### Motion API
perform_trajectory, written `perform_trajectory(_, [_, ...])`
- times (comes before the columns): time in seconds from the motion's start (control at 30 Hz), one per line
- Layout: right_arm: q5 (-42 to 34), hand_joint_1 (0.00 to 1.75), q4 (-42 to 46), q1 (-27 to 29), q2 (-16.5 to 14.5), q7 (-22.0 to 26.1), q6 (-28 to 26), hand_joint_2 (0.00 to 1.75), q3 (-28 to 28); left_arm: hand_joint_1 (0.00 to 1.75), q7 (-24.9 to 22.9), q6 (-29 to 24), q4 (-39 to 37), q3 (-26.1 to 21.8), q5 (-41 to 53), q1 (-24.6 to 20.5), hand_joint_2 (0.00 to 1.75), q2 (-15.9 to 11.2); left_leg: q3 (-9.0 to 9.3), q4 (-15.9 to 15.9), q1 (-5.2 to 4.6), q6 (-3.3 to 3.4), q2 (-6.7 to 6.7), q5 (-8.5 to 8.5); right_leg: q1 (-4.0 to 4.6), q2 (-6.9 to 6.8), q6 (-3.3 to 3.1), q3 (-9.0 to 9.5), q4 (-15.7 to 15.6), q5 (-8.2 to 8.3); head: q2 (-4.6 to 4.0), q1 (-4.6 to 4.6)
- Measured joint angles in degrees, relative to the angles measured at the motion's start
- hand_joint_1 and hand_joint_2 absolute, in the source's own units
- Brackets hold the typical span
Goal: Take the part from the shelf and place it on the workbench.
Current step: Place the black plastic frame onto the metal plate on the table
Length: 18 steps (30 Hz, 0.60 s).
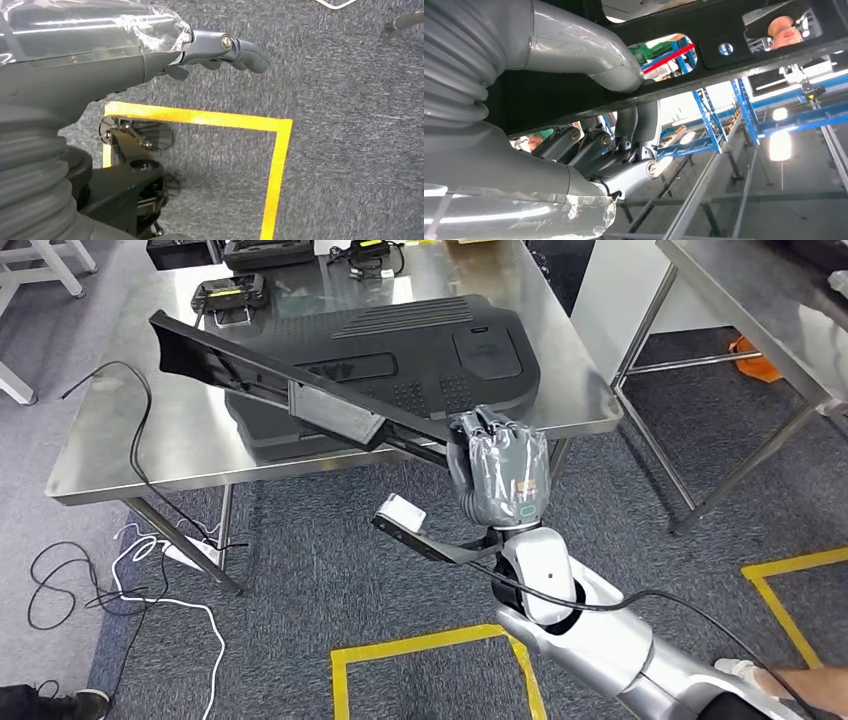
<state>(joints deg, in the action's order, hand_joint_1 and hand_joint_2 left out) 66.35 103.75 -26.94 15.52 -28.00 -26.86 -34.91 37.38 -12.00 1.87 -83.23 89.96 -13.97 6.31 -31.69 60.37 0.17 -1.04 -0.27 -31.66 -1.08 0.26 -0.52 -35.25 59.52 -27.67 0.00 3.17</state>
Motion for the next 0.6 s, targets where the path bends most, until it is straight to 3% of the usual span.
perform_trajectory(0.03, [0.0, 1.75, 0.0, 0.0, 0.0, 0.0, 0.0, 1.75, 0.0, 0.00, 0.0, 0.0, 0.0, 0.0, 0.0, 0.0, 1.75, 0.0, -1.19, 2.6, 0.08, -0.33, 0.02, -1.26, -0.12, -0.06, -0.28, 0.32, -0.1, -0.14, 0.00, -0.17])
perform_trajectory(0.1, [0.0, 1.75, 0.0, -0.1, 0.0, 0.0, 0.0, 1.75, -0.1, 0.00, 0.0, 0.0, 0.0, 0.0, 0.0, 0.0, 1.75, 0.0, -5.38, 10.3, 0.26, -0.78, 0.05, -3.99, -0.06, -0.12, -0.65, 0.85, -0.2, -0.64, 0.00, -0.48])
perform_trajectory(0.13, [-0.1, 1.75, 0.0, -0.1, 0.0, 0.0, 0.0, 1.75, -0.1, 0.00, 0.0, 0.0, 0.0, 0.0, 0.0, 0.1, 1.75, 0.0, -7.43, 13.4, 0.32, -0.88, 0.05, -4.62, -0.03, -0.11, -0.71, 1.15, -0.2, -0.93, 0.00, -0.51])
perform_trajectory(0.17, [-0.1, 1.75, -0.1, -0.1, 0.0, 0.0, 0.0, 1.75, -0.2, 0.00, 0.0, 0.0, 0.0, 0.0, 0.0, 0.2, 1.75, 0.0, -8.68, 14.7, 0.35, -0.88, 0.05, -4.08, -0.01, -0.07, -0.69, 1.58, -0.1, -1.26, 0.00, -0.52])
perform_trajectory(0.2, [-0.1, 1.75, -0.1, -0.1, 0.0, 0.0, 0.0, 1.75, -0.3, 0.00, 0.0, 0.0, 0.0, 0.0, 0.0, 0.3, 1.75, 0.0, -8.85, 13.8, 0.34, -0.78, 0.05, -2.35, 0.00, -0.02, -0.63, 2.11, -0.1, -1.63, 0.00, -0.54])
perform_trajectory(0.27, [-0.1, 1.75, -0.2, -0.1, 0.0, 0.0, 0.0, 1.75, -0.3, 0.00, 0.0, 0.0, 0.0, 0.0, 0.0, 0.3, 1.75, 0.0, -6.64, 6.7, 0.28, -0.28, 0.02, 2.91, 0.00, 0.04, -0.38, 3.37, -0.2, -2.50, 0.00, -0.62])
perform_trajectory(0.3, [-0.2, 1.75, -0.2, -0.2, 0.0, 0.0, -0.1, 1.75, -0.3, 0.00, 0.0, 0.0, 0.0, 0.0, 0.0, 0.3, 1.75, -0.1, -5.41, 3.2, 0.11, 0.03, 0.00, 4.73, 0.07, 0.08, -0.18, 3.80, -0.2, -2.88, 0.00, -0.70])
perform_trajectory(0.33, [-0.2, 1.75, -0.2, -0.2, 0.0, -0.1, -0.1, 1.75, -0.3, 0.00, 0.0, 0.0, 0.0, 0.0, 0.0, 0.3, 1.75, -0.1, -4.53, 0.8, -0.06, 0.34, 0.00, 5.54, 0.11, 0.12, 0.05, 4.02, -0.3, -3.14, 0.00, -0.78])
perform_trajectory(0.4, [-0.2, 1.75, -0.3, -0.3, 0.0, -0.2, -0.2, 1.75, -0.4, 0.00, 0.0, 0.0, 0.0, 0.0, 0.0, 0.2, 1.75, -0.1, -4.09, -0.6, -0.40, 0.82, -0.02, 5.15, 0.18, 0.17, 0.58, 4.13, -0.6, -3.37, 0.00, -0.91])
perform_trajectory(0.5, [-0.3, 1.75, -0.3, -0.4, 0.0, -0.3, -0.3, 1.75, -0.4, 0.00, 0.0, 0.0, 0.0, 0.0, 0.0, 0.2, 1.75, -0.1, -3.18, -1.7, 0.07, 1.65, 0.04, 4.92, 0.17, 0.07, 1.29, 4.01, 0.5, -4.54, 0.00, -0.77])
perform_trajectory(0.53, [-0.3, 1.75, -0.3, -0.4, 0.0, -0.3, -0.3, 1.75, -0.3, 0.00, 0.0, 0.0, 0.0, 0.0, 0.0, 0.1, 1.75, -0.1, -2.75, -2.1, 0.26, 1.98, 0.08, 4.87, 0.19, 0.04, 1.48, 2.99, 2.8, -5.71, 0.00, -0.57])
perform_trajectory(0.6, [-0.3, 1.75, -0.3, -0.4, 0.0, -0.4, -0.4, 1.75, -0.3, 0.00, 0.0, 0.0, 0.0, 0.0, 0.0, 0.1, 1.75, -0.1, -2.21, -2.2, 0.21, 2.51, 0.14, 4.51, 0.15, 0.01, 1.74, -1.09, 10.3, -8.56, 0.00, -0.23])
